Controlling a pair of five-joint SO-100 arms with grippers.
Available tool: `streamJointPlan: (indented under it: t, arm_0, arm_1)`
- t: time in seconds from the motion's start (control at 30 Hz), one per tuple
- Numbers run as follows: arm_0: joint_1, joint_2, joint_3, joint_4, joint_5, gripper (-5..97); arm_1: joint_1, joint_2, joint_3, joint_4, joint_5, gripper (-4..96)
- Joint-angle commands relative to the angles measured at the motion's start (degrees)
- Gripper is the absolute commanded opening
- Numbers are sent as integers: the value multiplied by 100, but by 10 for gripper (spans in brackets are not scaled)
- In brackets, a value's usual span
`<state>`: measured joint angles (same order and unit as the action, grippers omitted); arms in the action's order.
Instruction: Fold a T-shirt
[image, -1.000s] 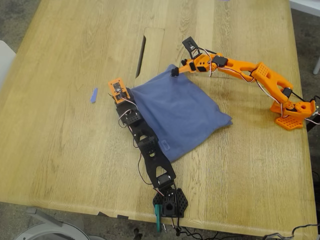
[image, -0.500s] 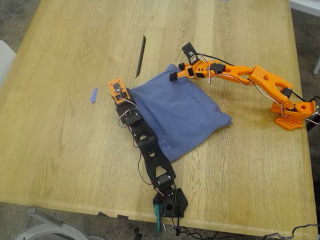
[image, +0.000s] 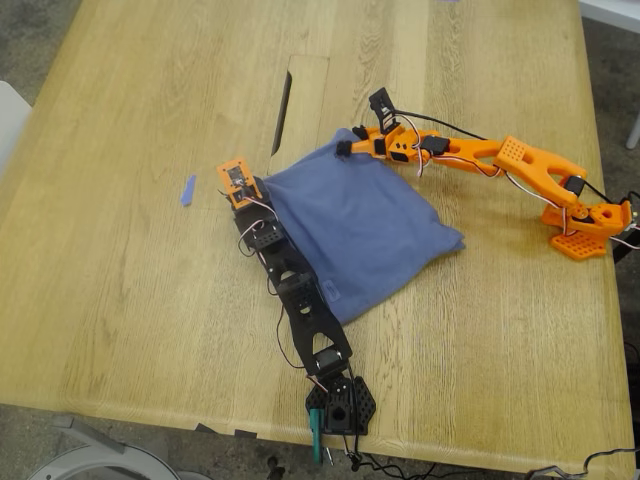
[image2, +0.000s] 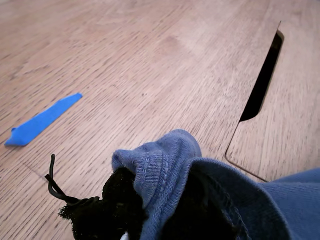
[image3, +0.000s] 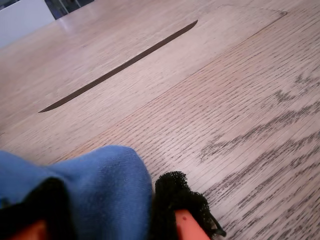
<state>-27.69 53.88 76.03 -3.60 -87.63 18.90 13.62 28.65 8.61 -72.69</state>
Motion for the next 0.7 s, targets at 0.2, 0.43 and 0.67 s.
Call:
streamJointPlan:
  t: [0.2, 0.43, 0.67]
  arm_0:
    - [53, 1125, 202, 0, 88, -2]
    - [123, 1327, 510, -26, 105, -2]
    - [167, 1749, 976, 9, 141, -2]
  arm_1:
    - [26, -35, -299, 501, -246, 2]
    - [158, -9, -606, 817, -334, 0]
    - [281, 114, -1046, 984, -396, 0]
